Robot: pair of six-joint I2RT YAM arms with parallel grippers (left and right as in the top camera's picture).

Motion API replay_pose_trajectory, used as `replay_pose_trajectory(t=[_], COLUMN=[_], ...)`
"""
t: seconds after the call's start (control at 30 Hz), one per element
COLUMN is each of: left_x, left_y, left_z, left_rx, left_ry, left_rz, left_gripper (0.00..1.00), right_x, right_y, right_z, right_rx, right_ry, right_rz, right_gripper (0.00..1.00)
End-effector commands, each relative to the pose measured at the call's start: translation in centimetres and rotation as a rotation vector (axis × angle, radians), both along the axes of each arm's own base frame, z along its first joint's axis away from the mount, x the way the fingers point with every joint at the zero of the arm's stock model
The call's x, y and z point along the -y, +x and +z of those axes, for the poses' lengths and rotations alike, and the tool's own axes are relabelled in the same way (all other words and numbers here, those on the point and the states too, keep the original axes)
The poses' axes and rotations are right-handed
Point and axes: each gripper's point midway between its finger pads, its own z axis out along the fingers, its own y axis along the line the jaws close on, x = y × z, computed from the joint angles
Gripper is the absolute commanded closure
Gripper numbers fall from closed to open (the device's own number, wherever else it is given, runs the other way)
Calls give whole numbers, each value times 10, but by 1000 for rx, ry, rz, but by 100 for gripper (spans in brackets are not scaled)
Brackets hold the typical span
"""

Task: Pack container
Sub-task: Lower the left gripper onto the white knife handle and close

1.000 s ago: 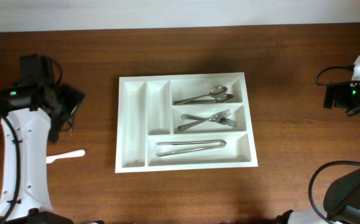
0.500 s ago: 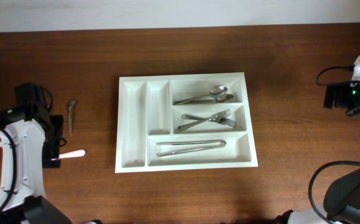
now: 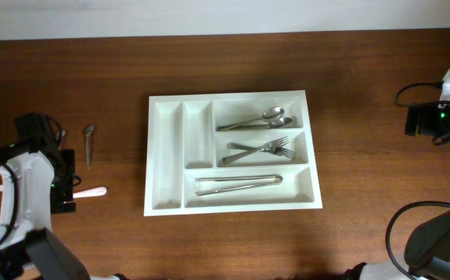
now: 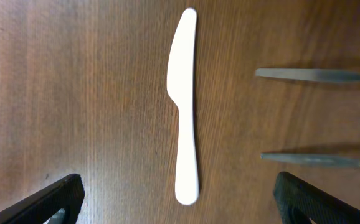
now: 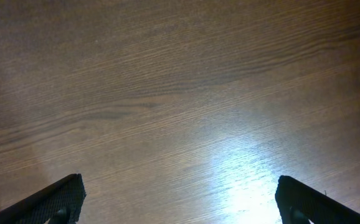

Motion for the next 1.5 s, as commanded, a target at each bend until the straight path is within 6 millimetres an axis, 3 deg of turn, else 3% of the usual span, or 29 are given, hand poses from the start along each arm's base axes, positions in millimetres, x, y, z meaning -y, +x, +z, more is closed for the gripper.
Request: replay_pose_trajectory(t=[0.0,0.3,0.7,1.07,1.47], left_x=[5,12,11,11,8], left_y=[0,19,15,-1,5], left_z=[-24,-46,-58,-71,-82], left_rx=[-40,10,-40,-83,-67], left_ry=[-63,-154,-161,-139,-124], left_rz=[19,21,-17,-4,-5], left_gripper=[1,1,1,1,1], right_x=[-1,-1,-1,-1,-1], right_y=[-1,-1,-1,-1,-1], right_z=[-3,-3,-3,-3,-3], right_rx=[-3,-3,-3,-3,-3], right_ry=[11,11,11,11,11], right_rz=[-8,-8,-8,-8,-8], right_gripper=[1,1,1,1,1])
